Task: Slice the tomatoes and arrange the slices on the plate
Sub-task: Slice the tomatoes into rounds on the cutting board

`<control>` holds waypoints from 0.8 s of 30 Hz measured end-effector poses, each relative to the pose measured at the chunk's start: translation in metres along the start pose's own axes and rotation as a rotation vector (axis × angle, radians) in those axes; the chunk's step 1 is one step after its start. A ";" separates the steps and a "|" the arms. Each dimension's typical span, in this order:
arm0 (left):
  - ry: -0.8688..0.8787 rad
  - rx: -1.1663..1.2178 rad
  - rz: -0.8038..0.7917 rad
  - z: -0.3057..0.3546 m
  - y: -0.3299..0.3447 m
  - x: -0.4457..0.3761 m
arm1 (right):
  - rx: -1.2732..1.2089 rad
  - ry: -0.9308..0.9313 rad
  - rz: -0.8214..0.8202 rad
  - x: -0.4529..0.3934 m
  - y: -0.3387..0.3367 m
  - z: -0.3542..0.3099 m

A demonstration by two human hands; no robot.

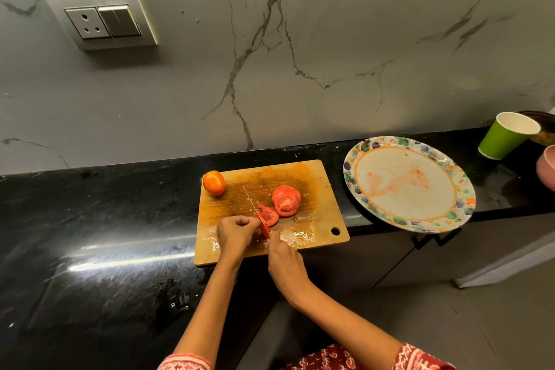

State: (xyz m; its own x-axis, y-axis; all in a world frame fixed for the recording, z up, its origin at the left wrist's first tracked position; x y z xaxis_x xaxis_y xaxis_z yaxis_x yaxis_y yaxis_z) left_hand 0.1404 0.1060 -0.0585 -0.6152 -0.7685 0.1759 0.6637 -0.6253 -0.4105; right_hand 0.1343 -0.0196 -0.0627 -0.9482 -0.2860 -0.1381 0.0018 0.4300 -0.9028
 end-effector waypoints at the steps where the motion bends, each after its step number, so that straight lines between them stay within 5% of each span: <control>1: -0.006 0.009 0.010 -0.001 -0.001 0.001 | -0.008 -0.005 -0.005 0.002 0.001 0.000; 17: -0.122 0.143 -0.175 -0.025 0.021 -0.008 | -0.088 0.041 0.000 -0.010 0.013 0.012; 24: -0.097 0.132 -0.121 -0.022 0.020 -0.009 | -0.083 0.023 -0.001 -0.013 0.007 0.011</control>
State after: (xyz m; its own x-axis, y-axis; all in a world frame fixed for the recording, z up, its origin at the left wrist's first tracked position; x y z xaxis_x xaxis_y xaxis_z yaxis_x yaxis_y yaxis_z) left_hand 0.1494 0.1033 -0.0879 -0.6547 -0.6918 0.3046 0.6409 -0.7217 -0.2615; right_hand 0.1502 -0.0221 -0.0712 -0.9553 -0.2668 -0.1269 -0.0245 0.4997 -0.8658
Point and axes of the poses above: each hand's wrist, its own x-axis away from the middle knuckle, its own y-axis out of the palm, z = x × y, the point moved 9 cm from there along -x, towards the middle knuckle, and after that the axes turned 15 degrees about z, right-handed, at the moved point
